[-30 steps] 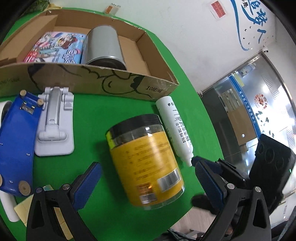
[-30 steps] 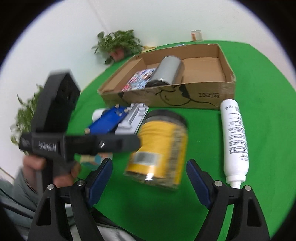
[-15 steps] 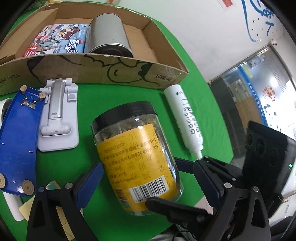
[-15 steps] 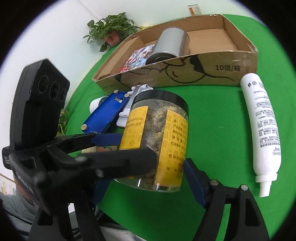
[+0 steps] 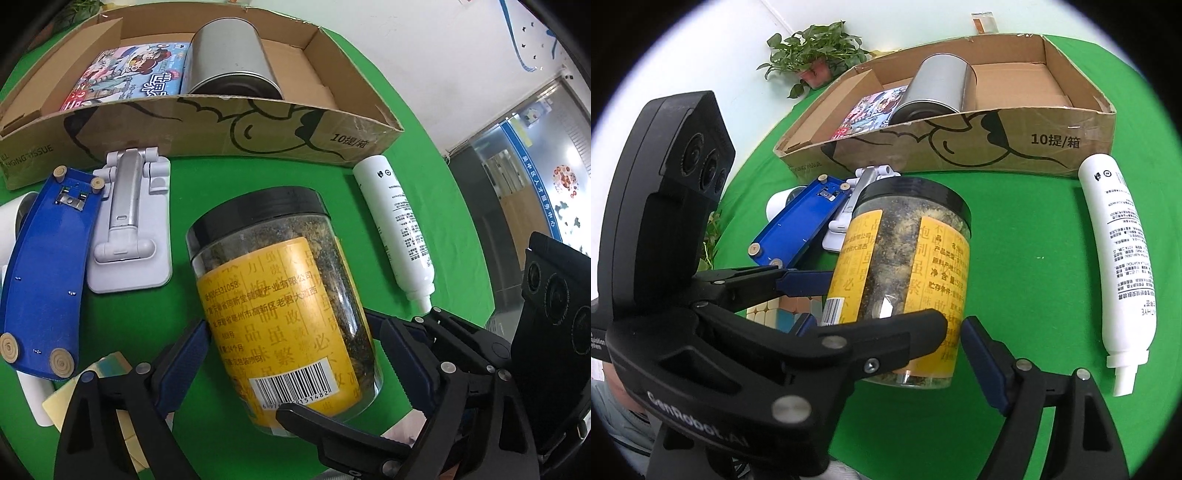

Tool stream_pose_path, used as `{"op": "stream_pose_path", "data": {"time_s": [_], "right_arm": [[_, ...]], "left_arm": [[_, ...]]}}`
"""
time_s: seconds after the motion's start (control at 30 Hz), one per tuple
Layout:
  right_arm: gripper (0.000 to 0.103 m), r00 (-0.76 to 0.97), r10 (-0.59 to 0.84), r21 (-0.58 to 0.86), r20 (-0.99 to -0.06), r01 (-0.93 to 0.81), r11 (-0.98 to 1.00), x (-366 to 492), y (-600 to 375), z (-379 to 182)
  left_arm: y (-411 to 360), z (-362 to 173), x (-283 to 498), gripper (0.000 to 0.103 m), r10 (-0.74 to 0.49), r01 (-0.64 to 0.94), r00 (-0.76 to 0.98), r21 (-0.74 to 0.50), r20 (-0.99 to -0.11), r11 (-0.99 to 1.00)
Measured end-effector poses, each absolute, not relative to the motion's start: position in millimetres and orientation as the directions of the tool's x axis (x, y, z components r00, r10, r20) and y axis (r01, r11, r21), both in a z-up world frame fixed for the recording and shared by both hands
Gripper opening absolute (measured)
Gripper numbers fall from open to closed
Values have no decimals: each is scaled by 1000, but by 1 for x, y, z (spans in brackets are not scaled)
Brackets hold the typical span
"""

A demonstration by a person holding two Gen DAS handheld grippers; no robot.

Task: Organize rigid objects
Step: 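Lift the jar with both grippers and set it upright beside the canister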

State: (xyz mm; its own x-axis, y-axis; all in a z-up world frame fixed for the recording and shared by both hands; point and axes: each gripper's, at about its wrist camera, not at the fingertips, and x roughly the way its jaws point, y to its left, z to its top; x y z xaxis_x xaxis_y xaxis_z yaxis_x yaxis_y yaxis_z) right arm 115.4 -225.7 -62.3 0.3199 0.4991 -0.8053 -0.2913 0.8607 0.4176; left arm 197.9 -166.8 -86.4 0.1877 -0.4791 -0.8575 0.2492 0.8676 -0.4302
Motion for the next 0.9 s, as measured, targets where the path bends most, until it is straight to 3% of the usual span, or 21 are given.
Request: {"op": "stream_pose_path", "data": {"time_s": [0.9], "right_arm": [[80, 341, 440, 368, -831, -256, 894, 114, -244, -59]], "left_arm": [[-175, -86, 202, 86, -561, 205, 188, -527, -806, 825]]}}
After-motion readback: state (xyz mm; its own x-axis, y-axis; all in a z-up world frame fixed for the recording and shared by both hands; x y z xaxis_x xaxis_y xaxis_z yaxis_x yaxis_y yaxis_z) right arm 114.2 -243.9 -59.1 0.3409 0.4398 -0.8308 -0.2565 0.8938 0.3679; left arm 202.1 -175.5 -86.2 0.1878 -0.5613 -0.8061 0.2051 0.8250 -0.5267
